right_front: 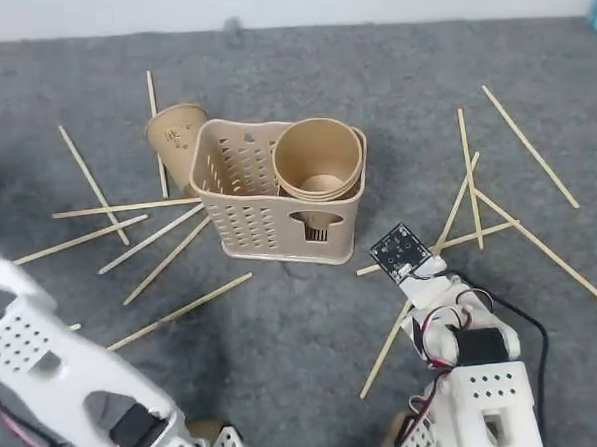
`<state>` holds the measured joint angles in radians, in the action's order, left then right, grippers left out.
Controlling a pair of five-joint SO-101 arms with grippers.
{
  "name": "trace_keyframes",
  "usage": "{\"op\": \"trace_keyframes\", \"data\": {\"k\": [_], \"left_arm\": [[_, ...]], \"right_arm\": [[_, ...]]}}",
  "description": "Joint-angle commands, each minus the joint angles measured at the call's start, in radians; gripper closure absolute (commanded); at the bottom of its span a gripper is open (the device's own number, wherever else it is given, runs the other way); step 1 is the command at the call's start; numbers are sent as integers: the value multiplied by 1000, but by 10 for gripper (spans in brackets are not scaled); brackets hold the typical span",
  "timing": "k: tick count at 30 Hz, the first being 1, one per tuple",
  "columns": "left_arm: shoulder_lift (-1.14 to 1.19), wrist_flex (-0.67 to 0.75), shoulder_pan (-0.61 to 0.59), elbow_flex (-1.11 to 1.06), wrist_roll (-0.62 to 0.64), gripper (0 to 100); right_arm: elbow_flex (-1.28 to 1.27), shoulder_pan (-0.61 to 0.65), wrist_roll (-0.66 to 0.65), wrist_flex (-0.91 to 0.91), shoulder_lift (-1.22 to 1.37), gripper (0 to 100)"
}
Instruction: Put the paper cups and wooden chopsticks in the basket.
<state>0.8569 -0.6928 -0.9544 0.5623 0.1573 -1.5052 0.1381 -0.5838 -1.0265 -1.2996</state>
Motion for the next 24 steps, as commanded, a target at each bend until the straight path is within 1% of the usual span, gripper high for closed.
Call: {"op": "trace_keyframes", "data": {"k": [1, 12, 18, 20, 22, 24], "left_arm": [[-15, 29, -29, 41, -6, 772], [-15, 29, -129, 39, -6, 772], [-14, 32, -155, -1, -6, 773], [-14, 32, -155, -18, -6, 801], [-14, 54, -155, -35, -6, 861], [-14, 106, -152, -61, -6, 934]], "right_arm": [[8, 8, 2, 19, -12, 989], [8, 8, 2, 16, -12, 989], [8, 8, 2, 13, -12, 989], [8, 8, 2, 12, -12, 989], [8, 8, 2, 10, -12, 990], [8, 8, 2, 10, -12, 990]]}}
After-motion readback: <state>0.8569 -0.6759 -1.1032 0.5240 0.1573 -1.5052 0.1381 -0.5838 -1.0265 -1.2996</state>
